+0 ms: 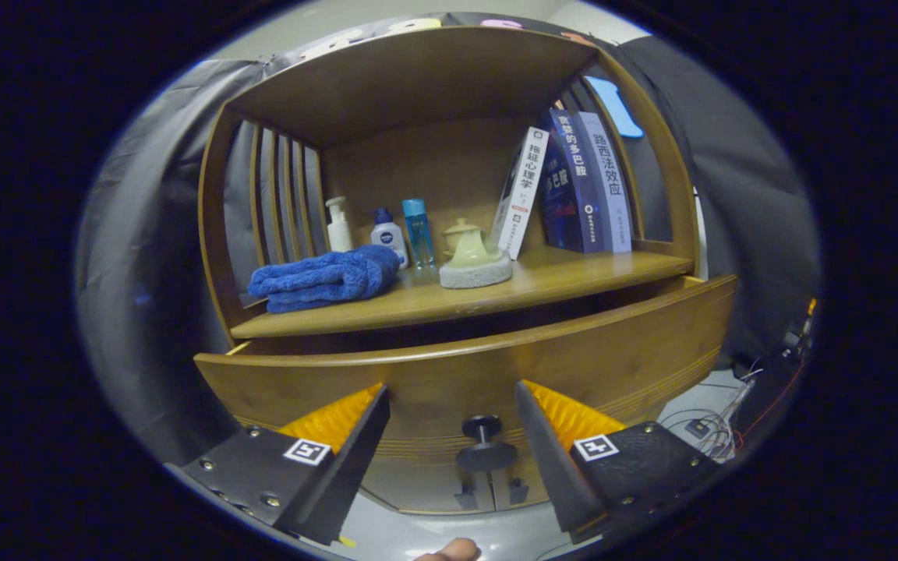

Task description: Pull open the drawer, take out the items inside it, and place them on the countertop above the cabinet.

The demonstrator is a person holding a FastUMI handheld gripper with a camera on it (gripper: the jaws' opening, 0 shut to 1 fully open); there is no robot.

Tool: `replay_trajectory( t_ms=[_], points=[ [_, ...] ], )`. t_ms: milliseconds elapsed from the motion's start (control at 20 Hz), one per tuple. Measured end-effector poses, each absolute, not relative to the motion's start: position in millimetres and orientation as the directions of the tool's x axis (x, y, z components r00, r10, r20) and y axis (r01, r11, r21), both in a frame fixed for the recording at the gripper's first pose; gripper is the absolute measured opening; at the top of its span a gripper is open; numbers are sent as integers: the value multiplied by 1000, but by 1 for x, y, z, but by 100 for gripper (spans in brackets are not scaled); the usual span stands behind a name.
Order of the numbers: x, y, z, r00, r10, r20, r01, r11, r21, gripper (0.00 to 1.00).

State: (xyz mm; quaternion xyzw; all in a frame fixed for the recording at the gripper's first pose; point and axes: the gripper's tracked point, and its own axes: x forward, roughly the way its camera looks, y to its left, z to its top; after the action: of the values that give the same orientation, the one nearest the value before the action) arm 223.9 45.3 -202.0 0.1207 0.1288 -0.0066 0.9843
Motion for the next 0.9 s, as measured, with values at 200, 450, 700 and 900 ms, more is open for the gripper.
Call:
replay_trajectory(
  t_ms=[200,450,700,900],
  points=[
    [229,45,-202,966,23,-257,40,971,235,98],
    [237,46,-203,965,24,-259,40,970,239,98],
    [247,45,-204,965,27,-261,40,967,250,98],
    [253,45,-203,966,30,-257,40,964,264,98]
  ],
)
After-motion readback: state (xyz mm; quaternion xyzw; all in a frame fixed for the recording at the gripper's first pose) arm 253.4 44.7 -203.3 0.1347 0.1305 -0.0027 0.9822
